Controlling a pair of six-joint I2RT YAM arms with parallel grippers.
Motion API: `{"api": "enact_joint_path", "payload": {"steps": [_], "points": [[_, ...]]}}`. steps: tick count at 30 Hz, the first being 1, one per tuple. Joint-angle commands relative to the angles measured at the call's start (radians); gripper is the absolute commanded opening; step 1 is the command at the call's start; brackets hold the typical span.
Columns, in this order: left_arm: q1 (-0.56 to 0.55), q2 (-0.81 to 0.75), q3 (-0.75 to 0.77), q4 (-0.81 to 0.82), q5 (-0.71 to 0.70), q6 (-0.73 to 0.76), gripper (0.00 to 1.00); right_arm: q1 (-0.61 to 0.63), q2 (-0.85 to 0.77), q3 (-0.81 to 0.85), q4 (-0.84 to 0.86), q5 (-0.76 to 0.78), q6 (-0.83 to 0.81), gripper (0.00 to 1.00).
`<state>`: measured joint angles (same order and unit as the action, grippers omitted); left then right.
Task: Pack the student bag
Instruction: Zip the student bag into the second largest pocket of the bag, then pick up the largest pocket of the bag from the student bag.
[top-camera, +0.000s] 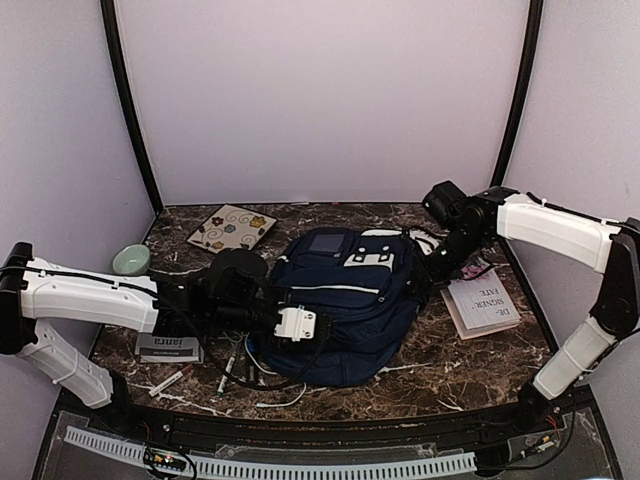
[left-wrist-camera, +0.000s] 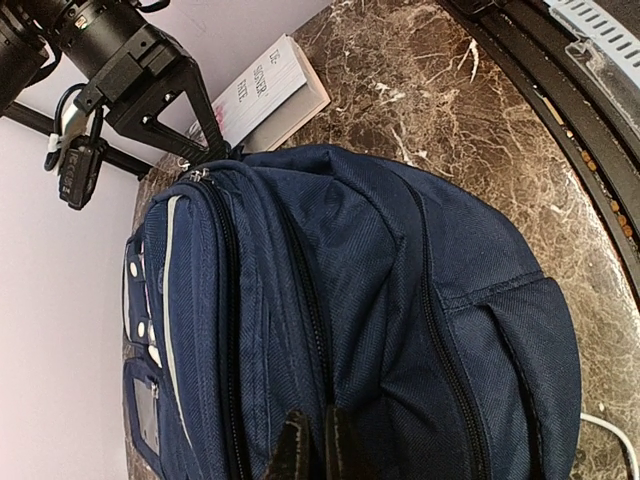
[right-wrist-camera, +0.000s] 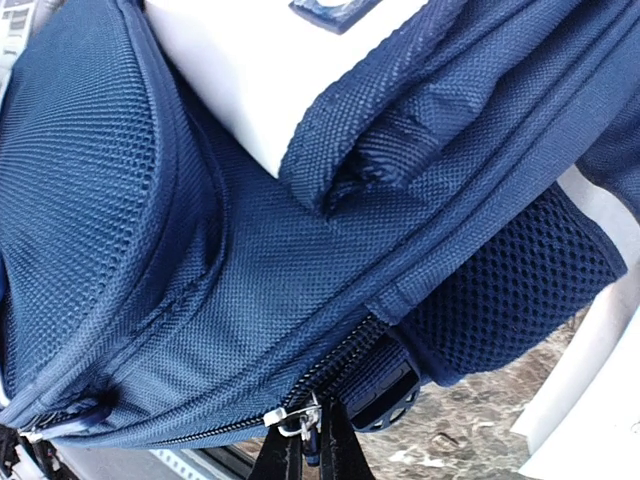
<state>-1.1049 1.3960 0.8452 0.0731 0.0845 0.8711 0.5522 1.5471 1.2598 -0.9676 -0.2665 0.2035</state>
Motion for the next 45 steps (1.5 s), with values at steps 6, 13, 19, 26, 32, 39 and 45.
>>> {"api": "enact_joint_path", "payload": {"steps": [6,13,19,26,32,39,45], "points": [[-0.031,-0.021,0.025,-0.421,0.140,-0.073,0.00,-0.246,0.152,0.082,-0.017,0.621,-0.013,0.00],[-0.031,-0.073,-0.018,-0.381,0.137,-0.104,0.00,-0.278,0.209,0.154,0.090,0.550,-0.026,0.00],[-0.032,-0.077,-0.040,-0.255,0.006,-0.169,0.00,-0.279,0.110,0.070,0.211,0.186,-0.036,0.22],[-0.015,-0.095,-0.037,-0.053,-0.156,-0.278,0.00,-0.276,-0.238,-0.299,0.438,-0.197,0.127,0.42],[0.000,-0.119,0.076,-0.050,-0.273,-0.339,0.00,-0.185,-0.499,-0.632,0.679,-0.277,0.344,0.31],[0.004,-0.180,0.131,-0.044,-0.270,-0.348,0.00,0.028,-0.629,-0.807,0.911,-0.078,0.385,0.31],[0.004,-0.219,0.134,-0.052,-0.265,-0.353,0.00,0.043,-0.558,-0.898,1.090,-0.016,0.338,0.25]]}}
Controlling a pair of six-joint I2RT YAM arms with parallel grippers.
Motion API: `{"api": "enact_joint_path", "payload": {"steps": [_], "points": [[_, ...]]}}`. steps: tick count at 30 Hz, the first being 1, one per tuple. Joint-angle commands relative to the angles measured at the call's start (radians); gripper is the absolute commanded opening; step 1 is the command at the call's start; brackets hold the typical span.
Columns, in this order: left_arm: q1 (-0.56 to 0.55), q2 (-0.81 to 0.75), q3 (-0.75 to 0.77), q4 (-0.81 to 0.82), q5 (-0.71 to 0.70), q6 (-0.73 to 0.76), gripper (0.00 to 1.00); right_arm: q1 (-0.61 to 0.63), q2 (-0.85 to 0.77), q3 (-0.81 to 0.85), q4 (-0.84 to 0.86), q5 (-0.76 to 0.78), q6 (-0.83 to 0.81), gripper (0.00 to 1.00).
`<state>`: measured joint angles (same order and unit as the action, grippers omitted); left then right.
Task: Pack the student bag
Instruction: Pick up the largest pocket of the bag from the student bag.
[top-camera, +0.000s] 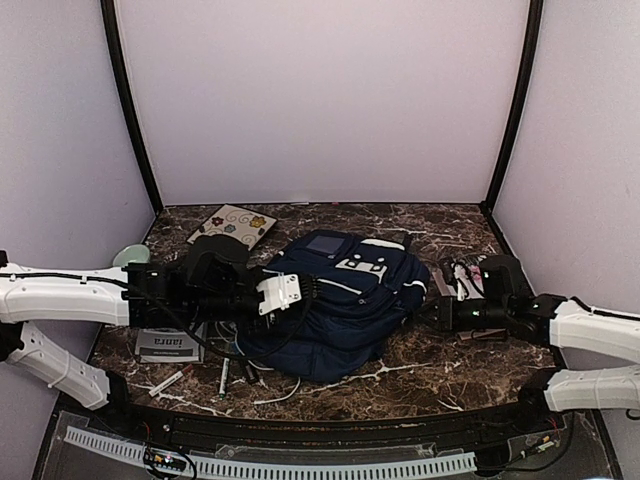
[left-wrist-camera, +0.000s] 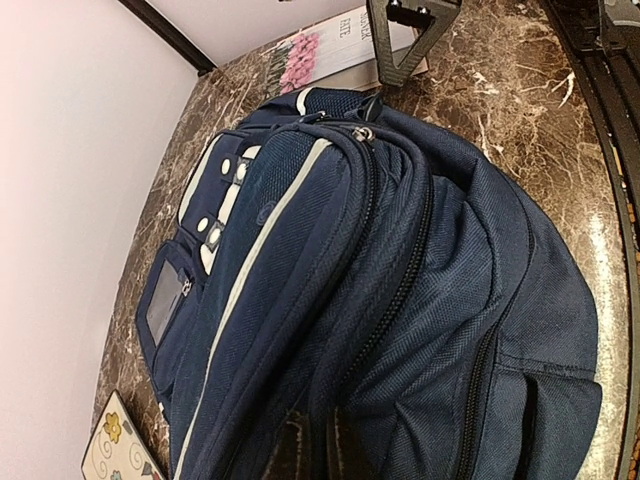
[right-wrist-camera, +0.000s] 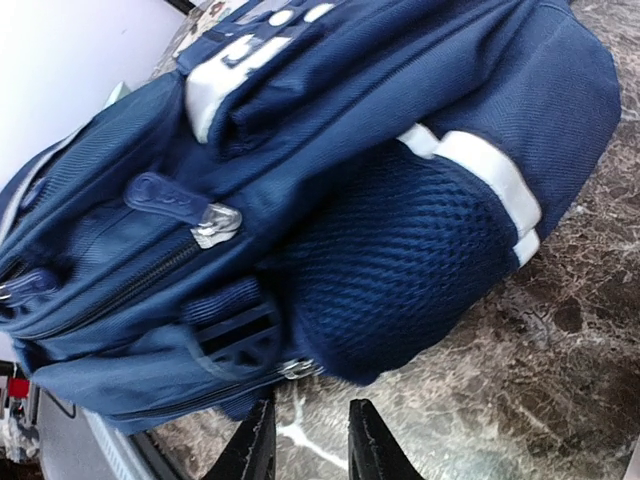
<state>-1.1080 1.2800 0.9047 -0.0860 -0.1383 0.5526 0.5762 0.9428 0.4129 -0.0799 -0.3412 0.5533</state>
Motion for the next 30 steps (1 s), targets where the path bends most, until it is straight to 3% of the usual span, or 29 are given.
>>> {"api": "enact_joint_path", "payload": {"steps": [1,4,6,9,15,23,30], "points": [[0.007,-0.104,0.080,0.101,-0.041,-0.035,0.00,0.032,0.064,-0.070,0.253,0.041,-0.004,0.25],[0.007,-0.105,0.085,0.094,-0.055,-0.040,0.00,0.103,0.113,-0.111,0.369,0.041,-0.004,0.25],[0.007,-0.107,0.085,0.101,-0.062,-0.035,0.00,0.138,0.133,-0.129,0.403,0.125,0.003,0.26],[0.007,-0.107,0.089,0.099,-0.049,-0.031,0.00,0.148,0.157,-0.147,0.419,0.237,-0.037,0.24],[0.007,-0.099,0.100,0.088,-0.037,-0.025,0.00,0.149,0.270,-0.146,0.522,0.276,-0.095,0.29],[0.007,-0.105,0.088,0.106,-0.024,-0.031,0.00,0.197,0.325,-0.101,0.571,0.172,-0.213,0.34],[0.007,-0.097,0.088,0.109,-0.023,-0.030,0.00,0.200,0.318,-0.126,0.628,0.126,-0.209,0.34]]}}
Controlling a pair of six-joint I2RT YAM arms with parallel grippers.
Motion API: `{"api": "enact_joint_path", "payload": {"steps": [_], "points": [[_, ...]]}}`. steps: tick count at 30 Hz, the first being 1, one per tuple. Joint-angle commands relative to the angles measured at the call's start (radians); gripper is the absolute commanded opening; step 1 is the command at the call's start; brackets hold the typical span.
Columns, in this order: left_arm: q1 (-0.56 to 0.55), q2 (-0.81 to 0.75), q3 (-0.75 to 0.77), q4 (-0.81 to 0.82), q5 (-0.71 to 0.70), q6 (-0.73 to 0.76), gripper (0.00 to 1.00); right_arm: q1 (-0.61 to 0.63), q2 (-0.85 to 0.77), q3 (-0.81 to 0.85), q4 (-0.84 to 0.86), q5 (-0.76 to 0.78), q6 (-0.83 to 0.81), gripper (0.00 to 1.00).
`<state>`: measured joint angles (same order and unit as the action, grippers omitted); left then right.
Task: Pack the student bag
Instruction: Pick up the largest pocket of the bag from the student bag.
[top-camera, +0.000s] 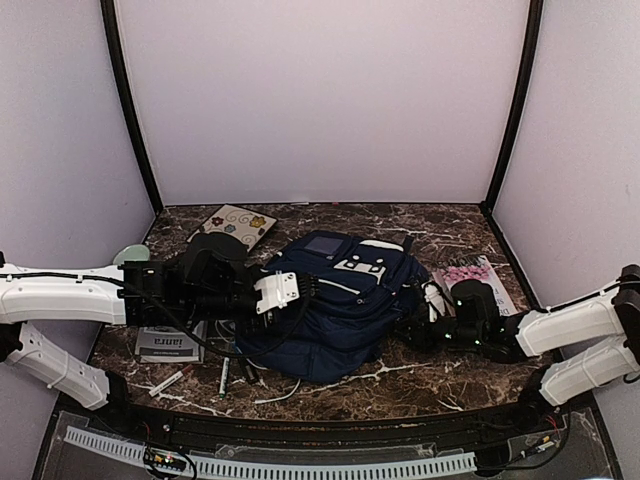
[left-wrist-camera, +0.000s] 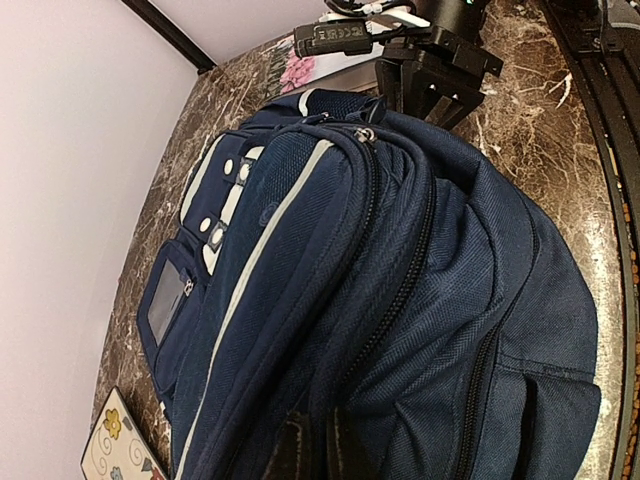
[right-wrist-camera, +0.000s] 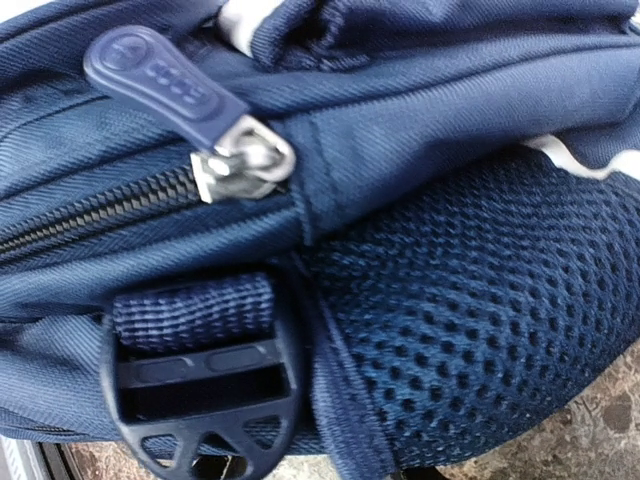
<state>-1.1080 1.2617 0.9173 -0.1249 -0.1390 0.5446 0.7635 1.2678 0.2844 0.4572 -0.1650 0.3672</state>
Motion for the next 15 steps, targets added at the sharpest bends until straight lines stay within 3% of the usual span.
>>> {"api": "enact_joint_path", "payload": {"steps": [1,11,15], "points": [[0.007,-0.076,0.075,0.149,-0.022,-0.022,0.00,0.012,-0.004,-0.003,0.102,-0.056,-0.016,0.33],[0.007,-0.073,0.075,0.155,-0.011,-0.021,0.00,0.013,0.084,-0.035,0.240,-0.003,0.076,0.29],[0.007,-0.077,0.070,0.153,-0.007,-0.022,0.00,0.013,0.088,-0.034,0.246,-0.007,0.083,0.08]]}}
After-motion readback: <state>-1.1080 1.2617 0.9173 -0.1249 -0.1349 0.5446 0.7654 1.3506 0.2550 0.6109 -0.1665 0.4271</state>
